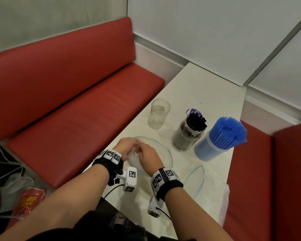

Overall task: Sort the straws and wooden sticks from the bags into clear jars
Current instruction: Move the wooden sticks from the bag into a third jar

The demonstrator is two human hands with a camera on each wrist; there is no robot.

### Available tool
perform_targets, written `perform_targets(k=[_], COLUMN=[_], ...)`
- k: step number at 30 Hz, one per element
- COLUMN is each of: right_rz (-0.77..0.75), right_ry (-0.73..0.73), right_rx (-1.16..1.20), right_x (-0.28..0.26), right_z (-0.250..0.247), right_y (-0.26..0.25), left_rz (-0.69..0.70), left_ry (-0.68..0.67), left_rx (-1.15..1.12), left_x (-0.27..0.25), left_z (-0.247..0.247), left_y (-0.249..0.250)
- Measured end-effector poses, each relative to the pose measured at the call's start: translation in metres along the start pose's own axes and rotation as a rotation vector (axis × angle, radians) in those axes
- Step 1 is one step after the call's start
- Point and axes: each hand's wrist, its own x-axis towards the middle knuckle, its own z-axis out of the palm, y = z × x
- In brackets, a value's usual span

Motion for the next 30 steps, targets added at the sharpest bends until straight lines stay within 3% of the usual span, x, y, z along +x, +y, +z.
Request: perform_targets(k=[3,5,7,9,11,15,17,23,30], right_rz=[0.230,0.328,0.385,0.357,0.282,0.042,-0.032,0.158,0.208], right_ry=[0.035,-0.026,-0.122,-0.238,-0.264,0.056,0.076,-0.196,-0.169], right_rx=[0.070,0.180,0.321,0.382,0.318,0.042,0.014,-0.001,-0.107], right_x=[-0.004,-0.011,-0.016,-0.016,-0.013,-0.014,-0.017,-0.014,-0.002], right_z=[0.006,0.007,0.005,0.002,0.003,0.012,0.017,0.010,-0.009], right_y=[0.026,0.046,0.056,0.057,0.052,0.040,0.040,0.043,0.041], left_rz=[-0.154,-0.280,-0.304,-0.293,-0.299,-0.326,-0.343,-0.363,-0.254], left_ry=[-0.050,-0.101,-0.168,-0.208,-0.277,-0.337,-0.297,-0.250,-0.232], left_rx=[-0.185,-0.283,-0.389,-0.492,-0.571,-0.717,-0.721,-0.634,-0.550], left_x=[0.001,0.004,0.004,0.003,-0.001,0.001,0.003,0.007,0.003], left_z=[-0.005,-0.012,-0.015,-0.016,-0.018,-0.022,-0.020,-0.016,-0.008], left_y=[0.002,0.000,-0.002,-0.005,-0.008,-0.013,-0.016,-0.019,-0.008])
